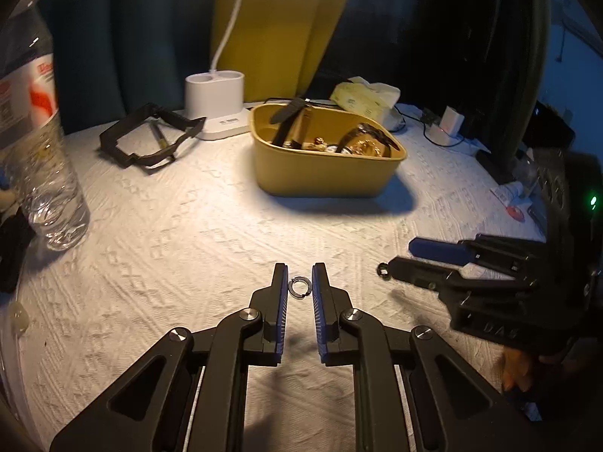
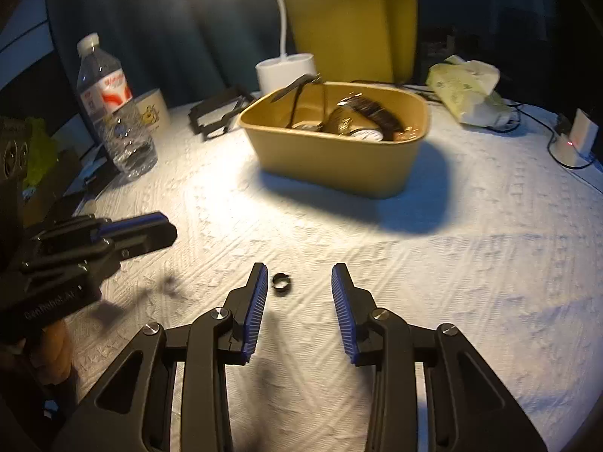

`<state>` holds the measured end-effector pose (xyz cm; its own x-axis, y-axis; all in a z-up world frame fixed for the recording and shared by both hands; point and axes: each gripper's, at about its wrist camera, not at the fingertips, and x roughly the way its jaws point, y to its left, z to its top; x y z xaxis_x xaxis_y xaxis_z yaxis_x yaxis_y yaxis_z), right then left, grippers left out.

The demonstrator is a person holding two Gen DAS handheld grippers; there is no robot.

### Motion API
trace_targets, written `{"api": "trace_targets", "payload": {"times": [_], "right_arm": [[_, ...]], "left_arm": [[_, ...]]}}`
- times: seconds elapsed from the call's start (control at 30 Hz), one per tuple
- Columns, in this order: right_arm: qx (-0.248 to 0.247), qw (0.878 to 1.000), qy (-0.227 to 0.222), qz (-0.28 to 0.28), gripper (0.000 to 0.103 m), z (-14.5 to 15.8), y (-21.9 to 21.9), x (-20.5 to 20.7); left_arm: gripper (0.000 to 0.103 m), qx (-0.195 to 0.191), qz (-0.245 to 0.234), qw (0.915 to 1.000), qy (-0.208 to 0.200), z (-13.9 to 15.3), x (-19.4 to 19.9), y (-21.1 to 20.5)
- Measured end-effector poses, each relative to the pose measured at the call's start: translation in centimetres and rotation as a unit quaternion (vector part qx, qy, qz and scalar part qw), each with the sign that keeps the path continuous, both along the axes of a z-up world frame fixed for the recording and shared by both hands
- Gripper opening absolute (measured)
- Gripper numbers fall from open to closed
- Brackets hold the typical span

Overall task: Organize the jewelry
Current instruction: 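Close the right tool on the other black ring while the left tool holds its ring, then carry both held rings over the yellow box with both tools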

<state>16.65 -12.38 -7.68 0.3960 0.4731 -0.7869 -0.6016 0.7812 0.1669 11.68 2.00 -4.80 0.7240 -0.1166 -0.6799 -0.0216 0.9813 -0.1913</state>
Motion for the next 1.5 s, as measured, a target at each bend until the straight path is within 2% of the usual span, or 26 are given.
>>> {"api": "trace_targets", "payload": {"times": [0.17, 0.47, 0.7, 0.77, 1.17, 1.5], "right_arm": [[0.001, 1.0, 0.001, 0.0, 0.035, -0.2, 0.7, -0.1], [-0.027, 1.0, 0.0, 0.009, 0.034, -0.7, 2.3, -0.2], [-0.044, 0.999, -0.009, 0.0, 0.015, -0.8, 2.2, 0.0], [-0.047, 0.999, -0.011, 0.001, 0.013, -0.8, 2.3, 0.0], [-0.03, 0.999, -0.02, 0.002, 0.013, -0.1, 1.6, -0.3], [0.0, 0.999, -0.044, 0.005, 0.013, 2.1, 0.7, 0.6]], "left_arm": [[0.015, -0.016, 0.005, 0.9998, -0.008, 0.0, -0.4, 1.2], [0.015, -0.045, 0.015, 0.9989, -0.003, -0.9, -0.5, 2.8], [0.015, -0.057, 0.01, 0.9983, -0.001, -1.2, -0.3, 3.1], [0.015, -0.059, 0.011, 0.9982, 0.0, -1.2, -0.3, 3.2], [0.015, -0.033, 0.014, 0.9993, -0.004, -0.6, -0.3, 2.5], [0.015, -0.012, 0.014, 0.9995, -0.027, 2.0, 0.7, 1.4]]}}
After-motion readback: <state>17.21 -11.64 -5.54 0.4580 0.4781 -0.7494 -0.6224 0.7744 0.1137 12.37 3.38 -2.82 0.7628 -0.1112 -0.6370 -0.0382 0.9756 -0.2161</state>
